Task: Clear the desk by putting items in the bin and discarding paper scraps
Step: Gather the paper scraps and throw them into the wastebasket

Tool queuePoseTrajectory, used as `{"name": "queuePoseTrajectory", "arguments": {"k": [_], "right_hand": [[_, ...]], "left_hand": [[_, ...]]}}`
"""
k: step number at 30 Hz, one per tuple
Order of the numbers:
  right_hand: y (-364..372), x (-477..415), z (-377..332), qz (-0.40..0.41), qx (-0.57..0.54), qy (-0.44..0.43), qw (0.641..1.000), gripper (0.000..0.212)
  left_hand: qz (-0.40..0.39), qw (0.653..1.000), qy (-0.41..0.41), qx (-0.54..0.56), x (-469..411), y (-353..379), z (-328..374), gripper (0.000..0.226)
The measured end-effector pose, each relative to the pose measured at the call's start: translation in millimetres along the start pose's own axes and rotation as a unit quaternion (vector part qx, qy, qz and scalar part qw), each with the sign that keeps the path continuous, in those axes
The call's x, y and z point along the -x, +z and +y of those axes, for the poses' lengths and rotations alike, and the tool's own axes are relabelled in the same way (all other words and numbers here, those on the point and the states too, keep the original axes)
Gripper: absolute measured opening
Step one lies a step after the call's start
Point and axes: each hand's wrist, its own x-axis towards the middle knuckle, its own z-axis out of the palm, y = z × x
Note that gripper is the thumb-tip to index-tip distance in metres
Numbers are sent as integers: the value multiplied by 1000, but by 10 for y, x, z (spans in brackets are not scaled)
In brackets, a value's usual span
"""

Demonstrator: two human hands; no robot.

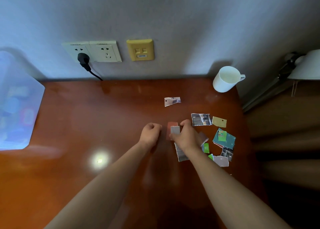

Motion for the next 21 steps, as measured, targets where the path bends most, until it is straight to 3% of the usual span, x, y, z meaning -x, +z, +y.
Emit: {"name": "queuePoseTrajectory", "arguments": {"k": [5,10,13,21], "right_hand": [[8,-85,-7,-32,24,-5,999,42],[-65,-64,-36,-13,52,-27,998,52],[-118,-31,-29,-11,75,-46,996,43],[-30,-91,-6,-36,8,-18,999,34]], "left_hand": [[25,996,68,-44,-103,25,-11,8],[-3,983,136,-122,-142,36,7,22],[-22,967,161,-197,-156,41,23,34],[-59,921,204,-325,-135,15,91,54]]}}
